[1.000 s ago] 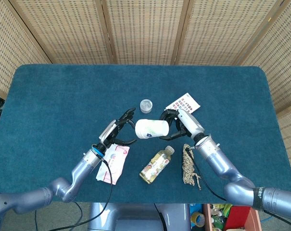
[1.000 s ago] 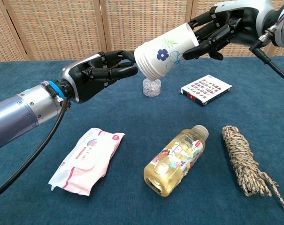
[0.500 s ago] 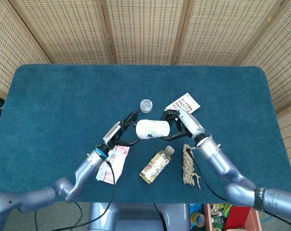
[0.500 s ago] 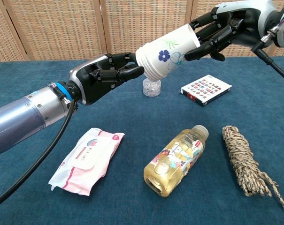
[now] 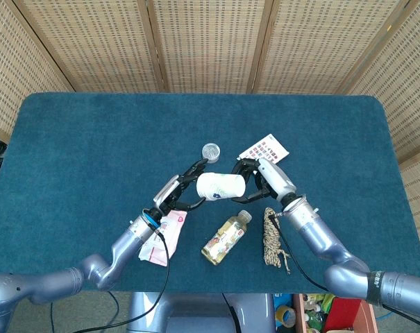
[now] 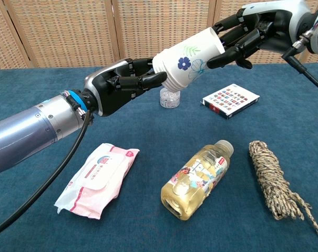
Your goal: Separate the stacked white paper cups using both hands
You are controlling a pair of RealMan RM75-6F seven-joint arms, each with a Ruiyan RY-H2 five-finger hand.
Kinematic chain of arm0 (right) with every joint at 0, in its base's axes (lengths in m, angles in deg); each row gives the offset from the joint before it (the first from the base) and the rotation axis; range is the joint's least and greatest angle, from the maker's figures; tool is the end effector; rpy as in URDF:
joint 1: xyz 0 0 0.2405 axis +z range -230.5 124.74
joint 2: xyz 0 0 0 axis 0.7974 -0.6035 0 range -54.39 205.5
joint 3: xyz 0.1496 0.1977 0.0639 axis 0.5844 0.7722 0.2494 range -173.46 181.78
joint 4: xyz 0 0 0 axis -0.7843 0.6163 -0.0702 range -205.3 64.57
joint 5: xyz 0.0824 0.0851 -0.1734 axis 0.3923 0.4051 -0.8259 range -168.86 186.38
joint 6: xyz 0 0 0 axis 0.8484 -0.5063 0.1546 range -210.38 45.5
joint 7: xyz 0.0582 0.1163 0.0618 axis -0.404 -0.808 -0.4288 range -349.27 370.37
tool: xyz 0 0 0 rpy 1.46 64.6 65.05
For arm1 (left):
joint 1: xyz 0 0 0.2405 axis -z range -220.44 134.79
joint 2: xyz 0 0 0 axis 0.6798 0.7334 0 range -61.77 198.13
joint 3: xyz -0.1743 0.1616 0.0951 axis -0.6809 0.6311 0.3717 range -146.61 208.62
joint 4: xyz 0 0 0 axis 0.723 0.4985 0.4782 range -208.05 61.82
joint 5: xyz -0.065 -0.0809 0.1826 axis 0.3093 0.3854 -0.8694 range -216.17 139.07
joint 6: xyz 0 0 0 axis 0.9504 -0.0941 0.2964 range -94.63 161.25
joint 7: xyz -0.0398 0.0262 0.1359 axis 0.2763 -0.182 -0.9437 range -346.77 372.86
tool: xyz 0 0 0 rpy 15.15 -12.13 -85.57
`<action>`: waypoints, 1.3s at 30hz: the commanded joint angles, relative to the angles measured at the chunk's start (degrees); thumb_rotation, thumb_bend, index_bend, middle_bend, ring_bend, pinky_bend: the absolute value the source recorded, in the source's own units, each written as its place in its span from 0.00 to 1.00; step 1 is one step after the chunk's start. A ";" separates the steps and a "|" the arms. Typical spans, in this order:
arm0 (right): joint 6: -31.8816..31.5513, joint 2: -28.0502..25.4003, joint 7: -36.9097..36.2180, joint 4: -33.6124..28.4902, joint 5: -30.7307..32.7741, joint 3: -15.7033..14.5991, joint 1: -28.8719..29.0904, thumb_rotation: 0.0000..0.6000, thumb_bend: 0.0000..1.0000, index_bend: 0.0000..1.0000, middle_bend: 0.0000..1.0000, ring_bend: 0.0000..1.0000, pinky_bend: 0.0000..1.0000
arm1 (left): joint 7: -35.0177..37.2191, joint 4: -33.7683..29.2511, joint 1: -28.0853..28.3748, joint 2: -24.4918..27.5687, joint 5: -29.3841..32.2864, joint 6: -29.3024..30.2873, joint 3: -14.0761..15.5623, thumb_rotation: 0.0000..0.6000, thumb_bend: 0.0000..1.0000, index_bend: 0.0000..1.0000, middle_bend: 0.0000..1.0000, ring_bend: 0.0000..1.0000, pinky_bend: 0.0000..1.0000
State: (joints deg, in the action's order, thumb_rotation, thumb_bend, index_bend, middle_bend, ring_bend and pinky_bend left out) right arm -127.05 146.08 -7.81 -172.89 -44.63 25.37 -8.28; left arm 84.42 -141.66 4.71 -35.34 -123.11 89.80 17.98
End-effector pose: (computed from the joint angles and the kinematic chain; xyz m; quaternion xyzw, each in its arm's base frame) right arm -0.0953 -0.3619 0.0709 0.5573 -0.6294 0.4943 0.2213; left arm -0.0779 0.3462 -0.0718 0.4118 0.7080 0.5715 0.0499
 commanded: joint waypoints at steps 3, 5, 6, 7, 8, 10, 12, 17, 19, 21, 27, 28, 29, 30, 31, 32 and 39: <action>0.09 0.12 0.16 0.13 0.08 -0.08 0.11 1.00 0.24 0.77 0.66 0.56 0.80 | 0.20 0.33 0.29 -0.33 0.07 0.03 0.05 1.00 0.39 0.56 0.04 0.00 0.00; 0.18 0.17 0.18 0.19 0.11 -0.14 0.13 1.00 0.24 0.77 0.66 0.56 0.80 | 0.18 0.45 0.37 -0.45 0.14 0.05 0.06 1.00 0.40 0.56 0.04 0.00 0.00; 0.20 0.21 0.18 0.25 0.12 -0.15 0.14 1.00 0.24 0.77 0.66 0.56 0.80 | 0.17 0.50 0.42 -0.52 0.18 0.06 0.07 1.00 0.40 0.58 0.04 0.00 0.00; 0.23 0.26 0.12 0.36 0.15 -0.21 0.11 1.00 0.24 0.77 0.66 0.56 0.80 | 0.10 0.55 0.42 -0.60 0.32 0.01 0.11 1.00 0.40 0.58 0.04 0.00 0.00; 0.25 0.27 0.07 0.40 0.13 -0.21 0.09 1.00 0.24 0.77 0.66 0.56 0.80 | 0.01 0.56 0.38 -0.65 0.43 0.07 0.11 1.00 0.40 0.60 0.04 0.00 0.00; 0.26 0.23 0.00 0.51 0.06 -0.20 0.03 1.00 0.24 0.77 0.66 0.56 0.80 | -0.23 0.61 0.24 -0.76 0.81 0.22 0.00 1.00 0.40 0.62 0.04 0.00 0.00; 0.22 0.12 -0.10 0.52 -0.06 -0.18 -0.08 1.00 0.24 0.77 0.66 0.56 0.80 | -0.60 0.67 0.05 -0.84 1.18 0.43 -0.10 1.00 0.40 0.65 0.05 0.00 0.00; 0.11 -0.23 -0.36 0.47 -0.42 -0.25 -0.48 1.00 0.24 0.77 0.66 0.56 0.80 | -1.42 0.72 -0.48 -0.87 2.25 0.69 -0.45 1.00 0.40 0.67 0.06 0.00 0.00; -0.03 -0.65 -0.56 0.37 -0.50 -0.20 -0.79 1.00 0.24 0.77 0.66 0.56 0.80 | -1.89 0.63 -1.00 -0.70 2.67 0.95 -0.38 1.00 0.40 0.68 0.06 0.00 0.00; -0.17 -0.94 -0.71 0.32 -0.55 -0.10 -0.98 1.00 0.24 0.77 0.66 0.56 0.80 | -2.21 0.46 -1.26 -0.47 2.74 0.97 -0.19 1.00 0.40 0.68 0.06 0.00 0.00; -0.93 -2.72 -1.23 -0.03 -0.41 0.41 -2.01 1.00 0.24 0.77 0.66 0.56 0.80 | -3.91 -0.88 -3.03 1.65 2.88 1.10 1.31 1.00 0.40 0.68 0.07 0.00 0.00; -1.13 -3.07 -1.35 -0.12 -0.38 0.52 -2.23 1.00 0.24 0.77 0.66 0.56 0.80 | -4.43 -1.17 -3.45 2.14 2.97 1.14 1.65 1.00 0.40 0.68 0.07 0.00 0.00; -1.24 -3.34 -1.47 -0.15 -0.35 0.66 -2.35 1.00 0.24 0.77 0.66 0.56 0.80 | -4.77 -1.34 -3.75 2.45 3.07 1.18 1.85 1.00 0.40 0.68 0.07 0.00 0.00; -1.32 -3.69 -1.59 -0.26 -0.32 0.69 -2.58 1.00 0.24 0.77 0.66 0.56 0.80 | -5.22 -1.63 -4.22 2.93 3.31 1.20 2.12 1.00 0.40 0.68 0.07 0.00 0.00; -1.78 -4.43 -1.89 -0.28 -0.09 0.83 -3.18 1.00 0.24 0.77 0.66 0.56 0.80 | -5.97 -1.71 -5.45 4.05 4.23 1.38 2.54 1.00 0.40 0.68 0.07 0.00 0.00; -1.76 -4.85 -2.07 -0.47 -0.14 0.83 -3.44 1.00 0.24 0.77 0.66 0.56 0.80 | -6.44 -2.28 -5.95 4.73 4.48 1.48 2.69 1.00 0.40 0.68 0.07 0.00 0.00; -2.19 -6.53 -0.99 0.40 0.51 -0.18 -4.68 1.00 0.24 0.77 0.66 0.56 0.80 | -13.66 -5.69 -8.25 10.31 6.27 1.47 2.96 1.00 0.40 0.68 0.09 0.00 0.00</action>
State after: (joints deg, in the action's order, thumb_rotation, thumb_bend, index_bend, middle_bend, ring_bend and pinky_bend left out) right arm -129.03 139.82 -9.35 -172.91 -44.37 25.61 -12.68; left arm 73.25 -146.27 -2.78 -26.82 -117.50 91.36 20.73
